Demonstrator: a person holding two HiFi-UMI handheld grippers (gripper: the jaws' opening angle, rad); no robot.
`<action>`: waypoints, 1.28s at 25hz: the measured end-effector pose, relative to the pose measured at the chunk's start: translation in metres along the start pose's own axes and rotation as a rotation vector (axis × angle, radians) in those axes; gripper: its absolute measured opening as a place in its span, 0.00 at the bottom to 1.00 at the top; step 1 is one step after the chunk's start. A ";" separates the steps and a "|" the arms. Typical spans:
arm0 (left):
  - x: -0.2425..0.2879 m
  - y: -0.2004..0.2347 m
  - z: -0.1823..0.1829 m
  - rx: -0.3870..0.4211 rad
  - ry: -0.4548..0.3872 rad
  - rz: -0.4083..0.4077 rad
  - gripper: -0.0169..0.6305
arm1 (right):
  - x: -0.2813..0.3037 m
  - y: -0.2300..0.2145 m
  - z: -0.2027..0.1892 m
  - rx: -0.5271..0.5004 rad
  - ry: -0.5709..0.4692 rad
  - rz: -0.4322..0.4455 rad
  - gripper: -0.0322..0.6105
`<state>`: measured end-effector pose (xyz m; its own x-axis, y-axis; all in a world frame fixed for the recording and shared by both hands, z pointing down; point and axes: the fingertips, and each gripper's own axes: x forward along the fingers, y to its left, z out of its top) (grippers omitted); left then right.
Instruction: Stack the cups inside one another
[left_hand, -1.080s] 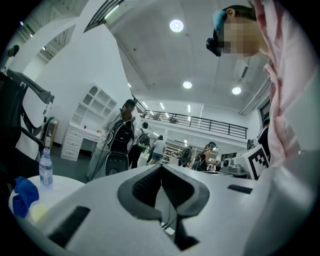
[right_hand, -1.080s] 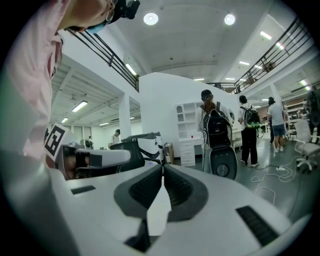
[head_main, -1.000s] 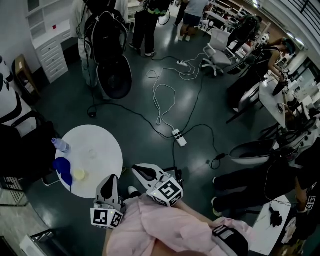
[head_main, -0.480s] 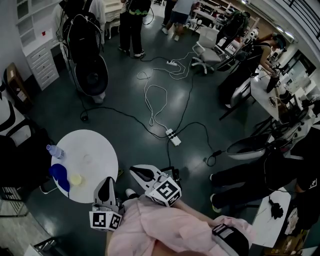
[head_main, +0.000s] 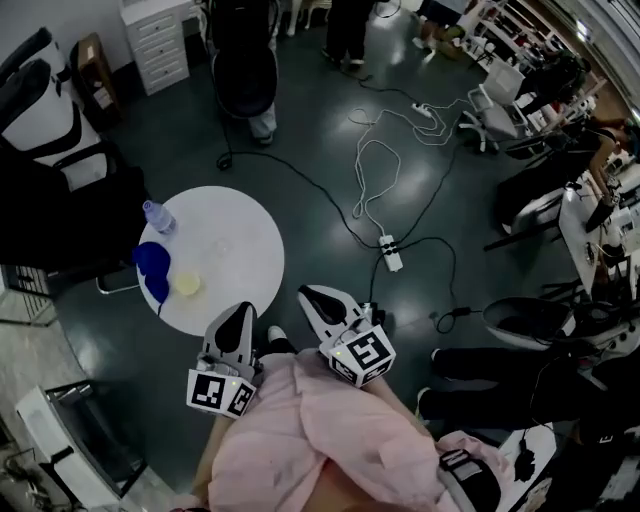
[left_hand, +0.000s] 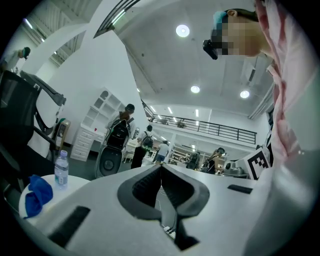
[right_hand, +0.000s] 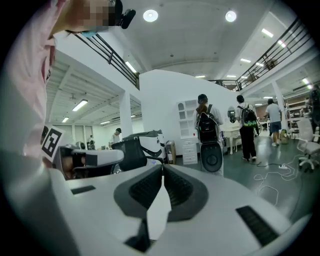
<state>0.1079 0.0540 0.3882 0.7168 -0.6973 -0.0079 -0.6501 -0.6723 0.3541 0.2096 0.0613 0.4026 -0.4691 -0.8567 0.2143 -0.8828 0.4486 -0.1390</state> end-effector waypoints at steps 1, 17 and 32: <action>-0.007 0.001 0.005 -0.002 -0.009 0.034 0.05 | 0.001 0.004 0.004 0.007 0.005 0.022 0.11; -0.086 0.126 0.071 -0.027 -0.078 0.303 0.05 | 0.129 0.052 0.041 0.036 0.047 0.108 0.11; -0.104 0.176 0.078 -0.037 -0.054 0.324 0.05 | 0.215 0.085 -0.008 -0.016 0.245 0.191 0.11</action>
<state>-0.1006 -0.0115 0.3780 0.4595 -0.8860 0.0616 -0.8316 -0.4048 0.3802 0.0333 -0.0823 0.4444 -0.6167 -0.6707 0.4123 -0.7774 0.6012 -0.1847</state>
